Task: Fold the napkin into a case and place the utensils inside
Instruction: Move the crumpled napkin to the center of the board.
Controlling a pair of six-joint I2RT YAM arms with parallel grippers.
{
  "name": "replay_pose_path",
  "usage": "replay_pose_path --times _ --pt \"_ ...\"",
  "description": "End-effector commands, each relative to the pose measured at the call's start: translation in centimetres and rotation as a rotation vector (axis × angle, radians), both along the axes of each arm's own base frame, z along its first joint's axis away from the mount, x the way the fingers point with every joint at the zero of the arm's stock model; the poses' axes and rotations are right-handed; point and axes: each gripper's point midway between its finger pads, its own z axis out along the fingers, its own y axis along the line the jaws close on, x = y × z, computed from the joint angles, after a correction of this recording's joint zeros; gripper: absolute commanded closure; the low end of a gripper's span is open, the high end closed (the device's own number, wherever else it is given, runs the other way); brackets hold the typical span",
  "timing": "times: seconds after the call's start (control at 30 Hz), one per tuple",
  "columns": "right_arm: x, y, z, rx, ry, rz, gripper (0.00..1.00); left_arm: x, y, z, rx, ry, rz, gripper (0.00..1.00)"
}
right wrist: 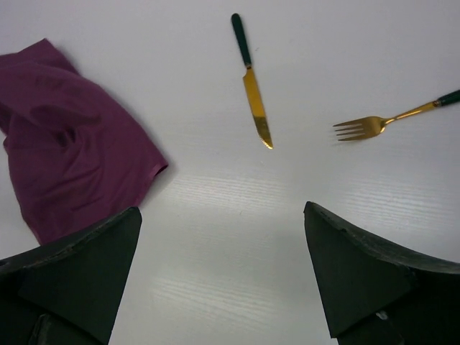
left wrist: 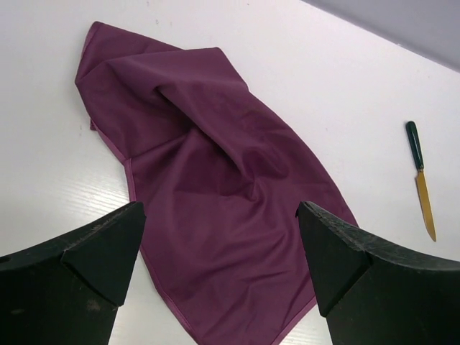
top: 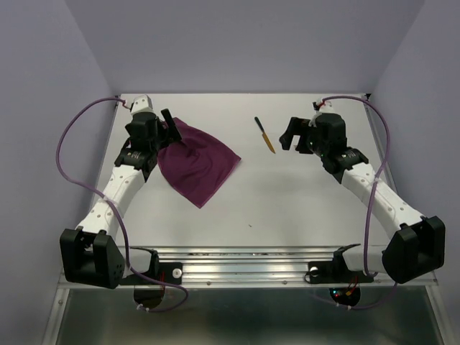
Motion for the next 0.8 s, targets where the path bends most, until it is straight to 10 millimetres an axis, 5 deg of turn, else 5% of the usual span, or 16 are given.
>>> replay_pose_path --times 0.0,0.27,0.53,0.77 --pt "1.0 -3.7 -1.0 -0.035 0.011 -0.241 0.00 0.4 1.7 1.7 0.010 -0.061 0.107 0.01" --pt "0.3 -5.0 -2.3 0.002 0.038 -0.352 0.00 -0.1 2.4 -4.4 0.001 0.173 0.182 0.01" --pt "0.1 -1.7 -4.0 0.055 0.104 -0.185 0.00 -5.0 1.3 -13.3 -0.114 0.390 0.222 0.11" --pt "-0.3 -0.1 -3.9 0.101 0.093 -0.096 0.00 -7.6 0.6 -16.7 -0.167 0.449 0.258 0.22"
